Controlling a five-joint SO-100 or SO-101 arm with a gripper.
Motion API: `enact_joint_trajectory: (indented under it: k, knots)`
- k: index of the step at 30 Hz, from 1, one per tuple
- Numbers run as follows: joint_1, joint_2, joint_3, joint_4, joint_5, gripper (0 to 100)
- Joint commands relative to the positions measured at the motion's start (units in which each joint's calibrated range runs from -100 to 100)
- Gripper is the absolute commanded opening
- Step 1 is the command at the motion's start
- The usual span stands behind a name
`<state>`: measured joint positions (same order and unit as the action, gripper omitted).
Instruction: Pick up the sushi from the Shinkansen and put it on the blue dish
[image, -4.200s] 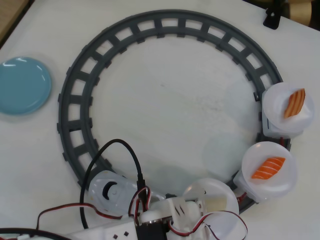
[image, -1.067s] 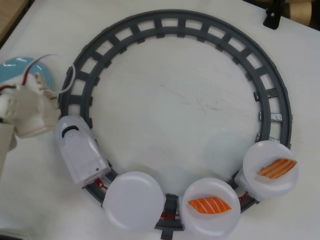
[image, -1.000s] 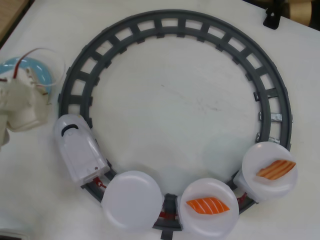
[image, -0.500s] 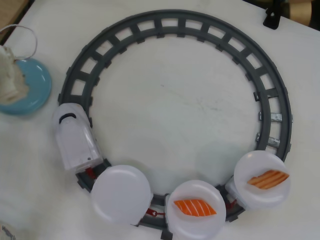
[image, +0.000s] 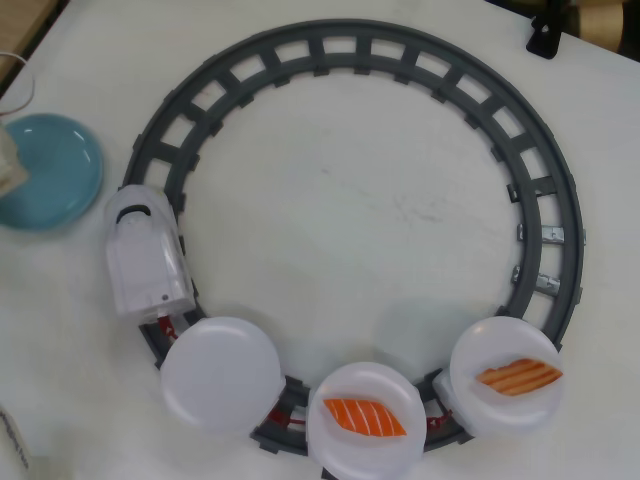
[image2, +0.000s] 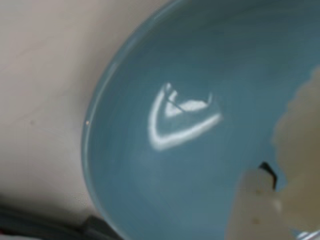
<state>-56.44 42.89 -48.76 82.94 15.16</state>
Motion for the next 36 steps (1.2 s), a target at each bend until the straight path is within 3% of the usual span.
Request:
enact_joint_trajectory:
  k: [1,14,21,28,36]
  knots:
    - [-0.17,1.11,-5.79,-0.44,-0.10,7]
    - [0.36,7.33,-10.39,-0.44,0.95,8]
    - [0.45,6.67,-10.39,-0.52,0.95,21]
    - [0.36,6.59,-11.20,0.33,0.95,22]
    - [0.80,6.67,-23.73,11.28,1.00,22]
